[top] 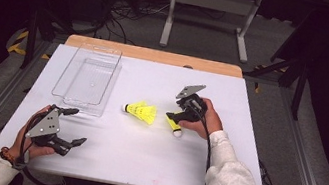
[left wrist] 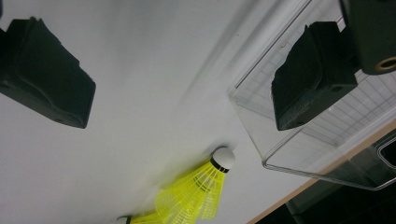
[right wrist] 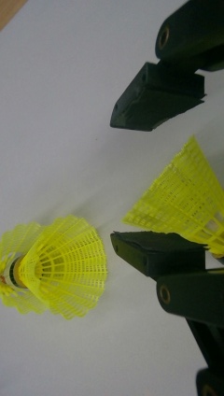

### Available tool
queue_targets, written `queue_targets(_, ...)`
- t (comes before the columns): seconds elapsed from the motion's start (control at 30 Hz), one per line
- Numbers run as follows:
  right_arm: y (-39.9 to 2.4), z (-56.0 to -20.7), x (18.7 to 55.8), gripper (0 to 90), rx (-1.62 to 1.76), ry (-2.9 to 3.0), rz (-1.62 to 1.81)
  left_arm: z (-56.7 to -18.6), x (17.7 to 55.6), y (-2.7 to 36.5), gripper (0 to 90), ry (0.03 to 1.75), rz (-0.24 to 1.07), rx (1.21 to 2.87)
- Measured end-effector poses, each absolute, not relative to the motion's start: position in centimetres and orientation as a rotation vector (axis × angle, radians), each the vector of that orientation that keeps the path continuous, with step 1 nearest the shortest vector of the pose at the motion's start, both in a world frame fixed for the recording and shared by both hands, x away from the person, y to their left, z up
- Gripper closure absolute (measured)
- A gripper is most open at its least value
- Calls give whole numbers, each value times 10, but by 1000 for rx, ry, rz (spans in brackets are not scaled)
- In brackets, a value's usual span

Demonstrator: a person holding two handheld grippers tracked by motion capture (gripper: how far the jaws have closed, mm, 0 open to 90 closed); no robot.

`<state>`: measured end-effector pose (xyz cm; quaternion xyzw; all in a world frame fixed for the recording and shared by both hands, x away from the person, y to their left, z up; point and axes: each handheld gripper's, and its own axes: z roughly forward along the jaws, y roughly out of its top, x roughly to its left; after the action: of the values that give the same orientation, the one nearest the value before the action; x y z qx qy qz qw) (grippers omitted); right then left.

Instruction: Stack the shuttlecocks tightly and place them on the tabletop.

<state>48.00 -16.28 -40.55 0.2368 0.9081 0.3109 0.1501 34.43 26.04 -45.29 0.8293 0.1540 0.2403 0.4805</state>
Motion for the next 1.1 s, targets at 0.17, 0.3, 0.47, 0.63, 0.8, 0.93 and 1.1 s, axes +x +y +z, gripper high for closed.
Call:
queue_targets(0.17,-159,-409,486,474,680,2654,862,-452,344,261,73,371,592,2025)
queue_targets(0.3,-157,-412,488,573,675,2694,849,-452,344,261,73,372,592,2023)
queue_targets(0.47,-159,-413,490,804,698,2714,827,-452,344,261,73,373,587,2025)
queue_targets(0.63,-163,-411,490,882,722,2705,848,-452,344,261,73,373,589,2026)
queue_targets(0.8,-166,-402,485,893,751,2643,917,-452,344,261,73,369,593,2028)
queue_targets(0.93,-165,-395,481,895,763,2593,974,-452,345,261,73,370,590,2027)
queue_targets(1.1,-159,-385,477,894,767,2516,1059,-452,345,260,73,369,593,2022)
